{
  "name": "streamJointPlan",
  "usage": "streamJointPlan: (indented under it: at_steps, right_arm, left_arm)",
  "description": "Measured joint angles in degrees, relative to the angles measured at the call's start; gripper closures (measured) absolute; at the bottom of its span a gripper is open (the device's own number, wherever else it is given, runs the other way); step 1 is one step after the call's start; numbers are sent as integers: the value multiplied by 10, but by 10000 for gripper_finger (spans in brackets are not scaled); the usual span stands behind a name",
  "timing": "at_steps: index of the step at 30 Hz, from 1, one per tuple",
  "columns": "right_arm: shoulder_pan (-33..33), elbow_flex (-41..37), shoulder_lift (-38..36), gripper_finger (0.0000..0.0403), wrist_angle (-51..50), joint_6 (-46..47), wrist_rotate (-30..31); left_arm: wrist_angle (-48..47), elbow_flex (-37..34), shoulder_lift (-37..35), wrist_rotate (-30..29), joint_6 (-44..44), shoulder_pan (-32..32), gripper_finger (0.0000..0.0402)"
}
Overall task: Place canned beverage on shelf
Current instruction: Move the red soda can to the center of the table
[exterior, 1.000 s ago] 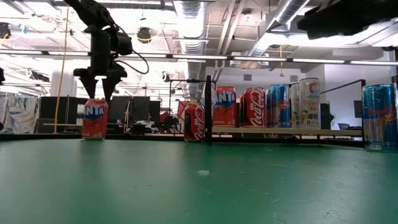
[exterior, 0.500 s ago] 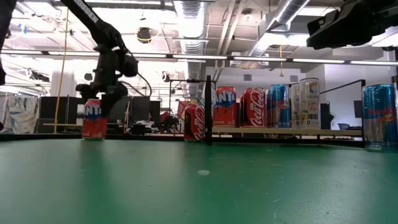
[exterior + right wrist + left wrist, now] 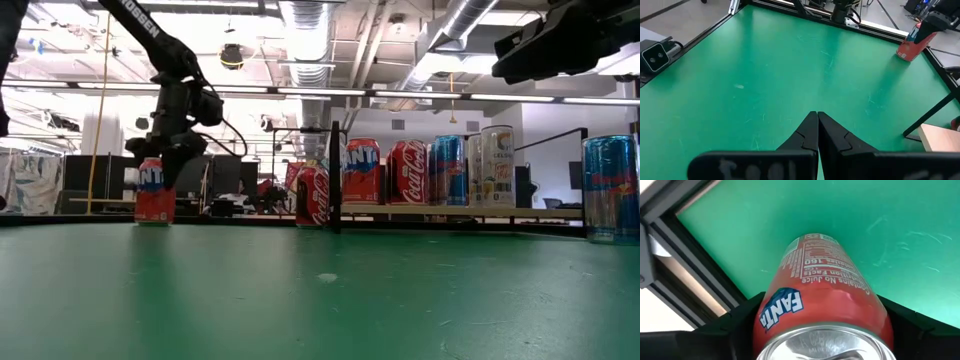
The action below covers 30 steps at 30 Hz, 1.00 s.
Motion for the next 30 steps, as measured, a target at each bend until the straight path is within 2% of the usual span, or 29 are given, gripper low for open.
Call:
streamJointPlan:
  at_steps: [5,9,12,16,23,30]
  right_arm:
    - [0,0,0,378,0,10,0]
    - [0,0,0,378,-1,10,0]
    - [0,0,0,378,-2,9,3]
    - [0,0,0,378,-6,9,10]
    - [0,0,0,378,-10,14,10]
    - [0,0,0,378,-11,13,10]
  left_arm:
    - [-14,5,0,9,-20,-25,118]
    - [-63,35,0,25,-50,-82,118]
    - [-95,66,0,22,-78,-153,118]
    - [-88,108,0,15,-136,-270,118]
    - [22,128,-1,19,-243,-474,118]
    - [98,128,-1,10,-318,-593,118]
